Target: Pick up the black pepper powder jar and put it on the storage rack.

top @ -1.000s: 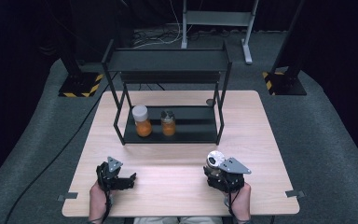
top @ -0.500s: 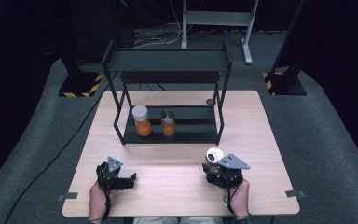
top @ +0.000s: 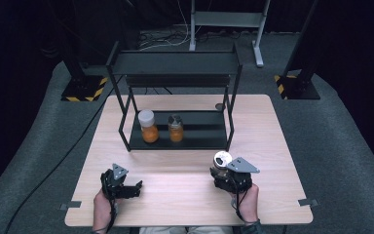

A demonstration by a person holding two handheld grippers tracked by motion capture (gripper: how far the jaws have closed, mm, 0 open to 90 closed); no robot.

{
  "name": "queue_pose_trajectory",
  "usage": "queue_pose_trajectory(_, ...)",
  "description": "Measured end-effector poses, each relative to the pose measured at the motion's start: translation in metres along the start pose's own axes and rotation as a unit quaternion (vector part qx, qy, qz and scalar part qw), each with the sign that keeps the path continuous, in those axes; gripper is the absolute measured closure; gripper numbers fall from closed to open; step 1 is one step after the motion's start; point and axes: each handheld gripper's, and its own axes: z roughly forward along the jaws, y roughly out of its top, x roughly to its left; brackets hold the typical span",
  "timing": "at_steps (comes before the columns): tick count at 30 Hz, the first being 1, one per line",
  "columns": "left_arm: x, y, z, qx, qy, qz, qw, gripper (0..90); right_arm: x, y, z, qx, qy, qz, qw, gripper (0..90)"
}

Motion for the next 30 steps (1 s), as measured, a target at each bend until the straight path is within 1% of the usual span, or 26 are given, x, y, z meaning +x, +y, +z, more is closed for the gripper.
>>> queue_pose_trajectory(13,0.0,0.0,0.0,0.0,0.0,0.0,1.0,1.1,-0.003,0.002,0.007,0.002,-0.003,0.003,1.0,30.4)
queue_pose_trajectory(21,0.0,0.0,0.0,0.0,0.001,0.001,1.0,1.1,-0.005,0.006,0.01,0.002,0.0,0.005,1.0,30.4)
queue_pose_trajectory(25,0.0,0.0,0.0,0.0,0.001,0.001,1.0,1.1,-0.005,0.009,0.012,0.002,-0.002,0.0,1.0,30.4)
queue_pose_trajectory(30,-0.001,0.0,0.0,0.0,0.001,0.001,1.0,1.1,-0.006,0.011,0.015,0.003,-0.002,0.001,1.0,30.3)
